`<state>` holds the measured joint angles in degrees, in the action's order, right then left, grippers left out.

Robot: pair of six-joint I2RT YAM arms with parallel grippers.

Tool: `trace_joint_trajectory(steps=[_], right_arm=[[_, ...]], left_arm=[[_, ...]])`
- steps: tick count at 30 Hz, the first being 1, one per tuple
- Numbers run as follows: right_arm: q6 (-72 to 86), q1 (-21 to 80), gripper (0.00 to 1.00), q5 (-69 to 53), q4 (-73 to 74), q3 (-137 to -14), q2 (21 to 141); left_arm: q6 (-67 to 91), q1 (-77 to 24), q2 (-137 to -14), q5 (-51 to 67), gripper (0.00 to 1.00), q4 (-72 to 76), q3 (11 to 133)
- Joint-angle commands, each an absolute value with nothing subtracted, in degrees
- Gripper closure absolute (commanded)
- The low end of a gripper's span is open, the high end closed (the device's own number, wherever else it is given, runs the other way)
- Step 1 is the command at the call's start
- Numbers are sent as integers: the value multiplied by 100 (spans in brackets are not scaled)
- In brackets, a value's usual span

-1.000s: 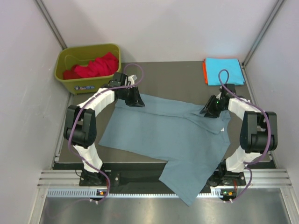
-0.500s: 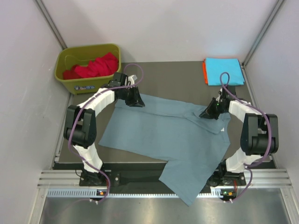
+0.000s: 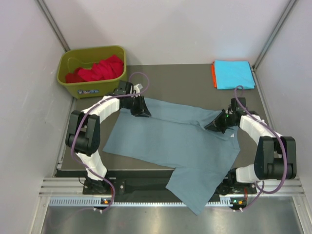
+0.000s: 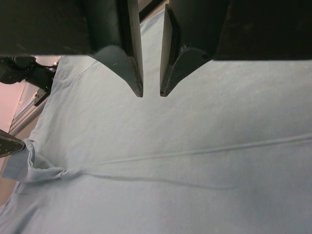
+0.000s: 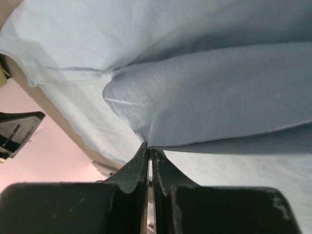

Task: Fold and stack the t-shirts
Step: Fold the tshirt

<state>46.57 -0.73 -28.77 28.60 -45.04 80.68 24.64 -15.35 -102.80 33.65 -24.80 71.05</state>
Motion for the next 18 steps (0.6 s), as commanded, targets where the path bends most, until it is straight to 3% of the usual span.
trace_joint_trajectory(steps=[1, 14, 15, 18], right_arm=[[5220, 202, 100, -2944, 2971, -4377, 7822], [7523, 1740, 97, -2452, 2180, -3947, 7752], [7454, 1749, 86, -2496, 2171, -3911, 7778], [6964, 1714, 66, -2532, 2355, -4051, 7648]], left_arm=[[2487, -1538, -9897, 3533, 75, -2206, 6944], [2461, -1608, -9677, 3858, 71, -2153, 6688], [2470, -1635, -9642, 3919, 68, -2127, 6671], [2601, -1792, -9519, 4042, 68, -1899, 6539]])
